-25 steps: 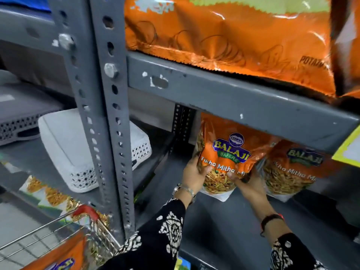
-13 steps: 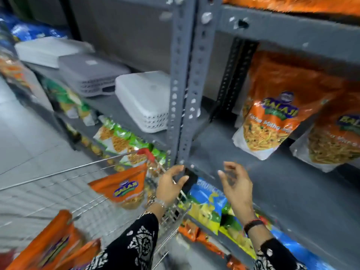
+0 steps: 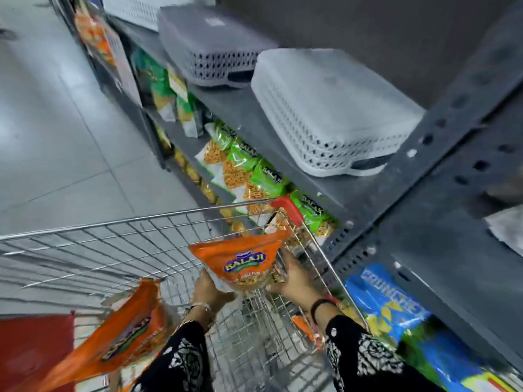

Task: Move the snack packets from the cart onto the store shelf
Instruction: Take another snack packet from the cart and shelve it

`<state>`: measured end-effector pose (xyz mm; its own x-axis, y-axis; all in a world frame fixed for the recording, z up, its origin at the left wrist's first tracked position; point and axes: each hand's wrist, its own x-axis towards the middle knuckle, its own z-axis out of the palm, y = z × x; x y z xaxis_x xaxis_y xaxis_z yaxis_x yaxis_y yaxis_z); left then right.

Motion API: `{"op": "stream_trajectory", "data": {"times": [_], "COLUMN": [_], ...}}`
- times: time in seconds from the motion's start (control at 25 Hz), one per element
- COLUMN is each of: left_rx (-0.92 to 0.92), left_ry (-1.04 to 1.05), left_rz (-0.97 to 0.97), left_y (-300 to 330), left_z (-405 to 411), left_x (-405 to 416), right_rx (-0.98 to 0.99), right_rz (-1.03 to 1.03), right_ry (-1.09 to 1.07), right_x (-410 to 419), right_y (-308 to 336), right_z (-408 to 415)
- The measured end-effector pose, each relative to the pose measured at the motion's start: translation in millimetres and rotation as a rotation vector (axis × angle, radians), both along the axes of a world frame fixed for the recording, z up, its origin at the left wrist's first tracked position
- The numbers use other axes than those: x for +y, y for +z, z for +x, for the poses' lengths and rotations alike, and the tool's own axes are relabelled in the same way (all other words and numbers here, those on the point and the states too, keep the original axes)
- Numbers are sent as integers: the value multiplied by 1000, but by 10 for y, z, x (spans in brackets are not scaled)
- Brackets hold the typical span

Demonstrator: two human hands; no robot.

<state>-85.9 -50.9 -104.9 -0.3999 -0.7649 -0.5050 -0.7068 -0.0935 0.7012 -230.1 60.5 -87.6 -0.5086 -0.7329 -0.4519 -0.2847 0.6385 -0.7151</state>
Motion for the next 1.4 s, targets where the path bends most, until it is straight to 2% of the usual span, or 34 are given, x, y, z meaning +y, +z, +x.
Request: {"op": "stream_trajectory", "data": {"times": [0.12,0.24,0.36,0.48,0.68,0.8,0.96,1.2,1.4], "left_rx": [89,-21,55,123,242,409,584,722,780], "left_ry": [61,45,112,140,31,-33,-179,-517,-753], "left_rz": [49,140,7,13,43,52,56,-23,-36], "left_y": [-452,-819,-756,-553,124,695,1538,2469,2812], "left_z": [-115,-117,-263,-330,-166,-57,-16,-558,-1364], "left_x": [-146,-193,-242,-249,-68,143,556,1466,2497], "right_rx": [-88,-106,-66,-52,-54,-17,151,340,459], "right_rz": [-14,-2,5,33,-24,-156,-364,-465,-438], "right_ry": [-33,-4,-58,-101,-105,-168,-222,-422,-687], "right_x": [-232,-376,-450,-446,-124,246,959,2253,3322], "right_y": [-351,-648,-774,-697,44,683,1595,2595,2939], "right_z": [-154,-255,-242,-216,-67,74,250,232,-101]}}
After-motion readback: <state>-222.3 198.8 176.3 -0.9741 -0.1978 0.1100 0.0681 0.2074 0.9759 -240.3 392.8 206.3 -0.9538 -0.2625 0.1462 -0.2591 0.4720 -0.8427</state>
